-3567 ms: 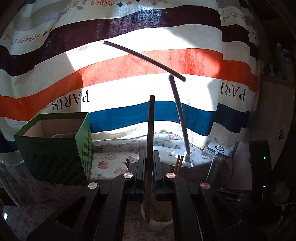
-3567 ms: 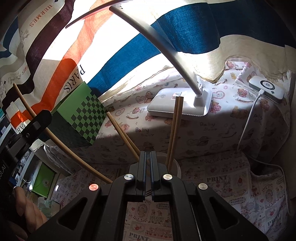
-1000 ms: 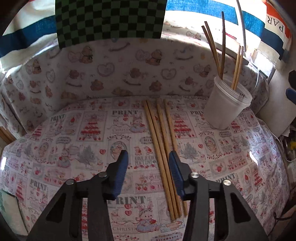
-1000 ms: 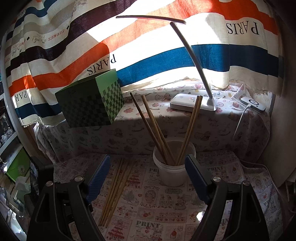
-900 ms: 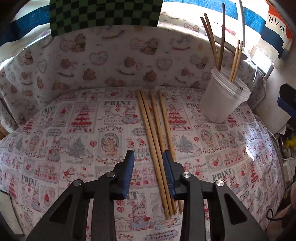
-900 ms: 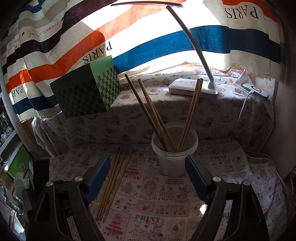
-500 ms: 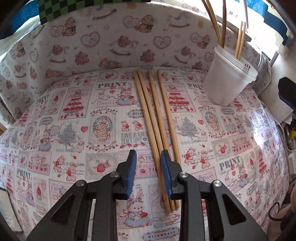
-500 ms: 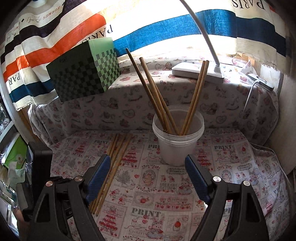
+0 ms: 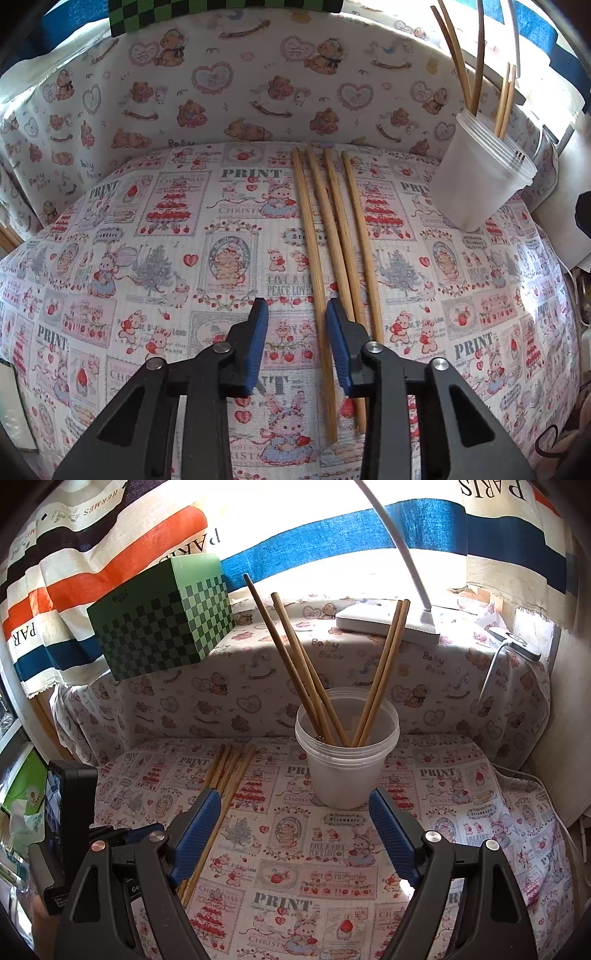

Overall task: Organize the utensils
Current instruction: 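Withdraw both open tools back toward the remaining chopsticks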

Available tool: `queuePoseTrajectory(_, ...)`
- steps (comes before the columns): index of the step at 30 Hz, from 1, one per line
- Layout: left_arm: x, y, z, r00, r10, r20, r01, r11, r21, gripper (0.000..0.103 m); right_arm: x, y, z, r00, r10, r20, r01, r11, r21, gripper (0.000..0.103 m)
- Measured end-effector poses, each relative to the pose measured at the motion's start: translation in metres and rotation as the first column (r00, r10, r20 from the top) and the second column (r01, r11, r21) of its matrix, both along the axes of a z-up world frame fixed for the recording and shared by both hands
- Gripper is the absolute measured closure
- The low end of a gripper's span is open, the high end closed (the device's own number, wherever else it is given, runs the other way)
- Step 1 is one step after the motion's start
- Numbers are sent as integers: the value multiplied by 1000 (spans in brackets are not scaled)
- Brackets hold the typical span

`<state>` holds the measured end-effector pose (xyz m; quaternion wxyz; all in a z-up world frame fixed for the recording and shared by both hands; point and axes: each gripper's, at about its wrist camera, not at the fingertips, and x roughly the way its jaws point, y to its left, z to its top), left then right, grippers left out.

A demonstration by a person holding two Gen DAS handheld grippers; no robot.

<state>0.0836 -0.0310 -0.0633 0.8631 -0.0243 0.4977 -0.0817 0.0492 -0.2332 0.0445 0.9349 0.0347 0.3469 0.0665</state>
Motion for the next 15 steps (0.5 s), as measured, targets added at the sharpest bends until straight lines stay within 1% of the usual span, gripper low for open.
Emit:
queuePoseTrajectory(1,0,0,0,1000,-6,-2,6,1000,-6,77,0,0,0,1000,-1,3,1,1000,0,19)
queuePoseTrajectory(3,-1,-4,0,1000,-18,5,17,1000,12,78,-1,0,1,1000,1,5,-1,1000,-1,19)
queuePoseTrajectory(4,-3,-9,-1,999,-30,11,29,999,38,78,-1,0,1,1000,2,5,-2,1000,-2,19)
queuePoseTrajectory(6,-7,-25,-2,998,-54,42,48,991,129,78,-1,1,0,1000,5,4,-5,1000,-6,19)
queuePoseTrajectory(7,-10,-30,-2,996,-67,52,59,987,148,80,0,1,0,1000,7,2,-7,1000,-11,19)
queuePoseTrajectory(8,-11,-31,-2,996,-74,47,66,988,141,80,1,2,-1,1000,6,-1,-6,1000,-17,19)
queuePoseTrajectory(10,-10,-27,-2,997,-77,30,74,993,92,80,1,2,-2,1000,1,-4,-1,1000,-25,19)
queuePoseTrajectory(12,-8,-23,-1,995,-97,26,95,992,79,80,1,2,-3,1000,-3,-5,3,1000,-27,19)
queuePoseTrajectory(13,-8,-22,-1,996,-90,29,87,993,85,87,1,2,-3,1000,-5,-6,4,1000,-26,19)
queuePoseTrajectory(14,-7,-20,-1,996,-81,29,79,993,87,97,0,1,-4,1000,-5,-6,5,1000,-23,19)
queuePoseTrajectory(15,-7,-18,0,996,-83,22,82,994,72,98,0,2,-4,1000,-4,-8,4,1000,-23,19)
